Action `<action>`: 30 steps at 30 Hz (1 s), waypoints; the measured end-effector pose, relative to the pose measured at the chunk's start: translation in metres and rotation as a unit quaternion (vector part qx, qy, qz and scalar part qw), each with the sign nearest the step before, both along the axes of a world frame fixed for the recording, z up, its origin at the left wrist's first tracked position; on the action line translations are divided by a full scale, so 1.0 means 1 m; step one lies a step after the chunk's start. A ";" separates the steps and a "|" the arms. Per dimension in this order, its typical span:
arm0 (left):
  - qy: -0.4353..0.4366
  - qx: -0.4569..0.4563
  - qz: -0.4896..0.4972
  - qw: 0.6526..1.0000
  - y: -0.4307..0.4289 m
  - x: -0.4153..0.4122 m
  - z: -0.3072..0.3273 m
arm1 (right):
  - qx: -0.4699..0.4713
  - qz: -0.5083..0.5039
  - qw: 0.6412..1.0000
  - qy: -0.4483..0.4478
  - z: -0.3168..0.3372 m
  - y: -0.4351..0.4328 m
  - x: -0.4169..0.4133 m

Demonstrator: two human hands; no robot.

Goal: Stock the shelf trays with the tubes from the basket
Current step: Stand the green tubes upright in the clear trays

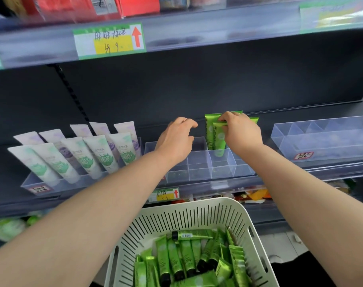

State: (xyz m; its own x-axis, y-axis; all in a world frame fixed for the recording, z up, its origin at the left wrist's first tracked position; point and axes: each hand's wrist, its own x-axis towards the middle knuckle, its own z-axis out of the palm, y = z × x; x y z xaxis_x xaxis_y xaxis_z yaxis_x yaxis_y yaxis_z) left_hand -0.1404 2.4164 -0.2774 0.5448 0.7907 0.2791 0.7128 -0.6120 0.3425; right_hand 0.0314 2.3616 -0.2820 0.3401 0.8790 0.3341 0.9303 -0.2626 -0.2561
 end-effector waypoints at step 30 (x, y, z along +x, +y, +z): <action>0.063 -0.173 0.012 0.983 -0.119 -0.104 -0.171 | -0.184 0.167 0.969 0.005 -0.183 -0.132 -0.107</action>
State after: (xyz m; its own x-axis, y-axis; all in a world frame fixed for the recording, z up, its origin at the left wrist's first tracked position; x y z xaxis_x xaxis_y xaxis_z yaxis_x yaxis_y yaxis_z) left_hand -0.2449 2.2976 -0.4484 0.5386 0.8390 -0.0775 0.7753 -0.4574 0.4355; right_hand -0.0758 2.2300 -0.4649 0.0185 0.9995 -0.0241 0.9770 -0.0232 -0.2121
